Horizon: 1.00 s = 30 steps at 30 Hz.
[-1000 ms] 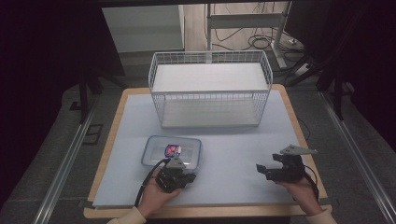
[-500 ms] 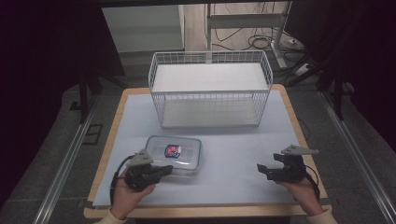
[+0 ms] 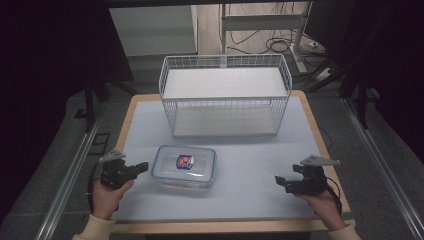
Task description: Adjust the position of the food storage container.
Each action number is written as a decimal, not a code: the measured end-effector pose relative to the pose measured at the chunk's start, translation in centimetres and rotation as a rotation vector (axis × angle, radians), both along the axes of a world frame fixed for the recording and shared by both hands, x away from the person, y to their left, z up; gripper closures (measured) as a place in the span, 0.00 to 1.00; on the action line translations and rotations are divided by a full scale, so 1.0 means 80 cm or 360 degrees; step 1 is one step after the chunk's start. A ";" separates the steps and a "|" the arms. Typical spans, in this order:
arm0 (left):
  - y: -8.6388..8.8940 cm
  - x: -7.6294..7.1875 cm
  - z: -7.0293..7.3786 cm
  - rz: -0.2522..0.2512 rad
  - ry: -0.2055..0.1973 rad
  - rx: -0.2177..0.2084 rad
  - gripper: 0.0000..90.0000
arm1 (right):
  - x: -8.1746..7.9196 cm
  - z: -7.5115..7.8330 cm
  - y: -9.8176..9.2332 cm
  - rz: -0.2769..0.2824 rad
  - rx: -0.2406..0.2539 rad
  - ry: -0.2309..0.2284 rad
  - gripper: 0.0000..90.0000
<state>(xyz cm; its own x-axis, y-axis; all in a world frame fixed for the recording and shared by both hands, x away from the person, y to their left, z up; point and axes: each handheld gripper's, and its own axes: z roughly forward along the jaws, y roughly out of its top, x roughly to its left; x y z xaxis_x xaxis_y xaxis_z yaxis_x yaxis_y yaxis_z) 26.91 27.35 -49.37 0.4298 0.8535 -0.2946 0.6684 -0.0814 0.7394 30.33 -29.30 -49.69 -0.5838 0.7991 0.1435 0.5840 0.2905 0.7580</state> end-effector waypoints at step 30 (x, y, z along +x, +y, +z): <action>-0.036 0.023 -0.037 -0.0139 0.0157 0.0038 1.00 | 0.001 -0.002 0.001 -0.0001 -0.0018 0.0010 0.15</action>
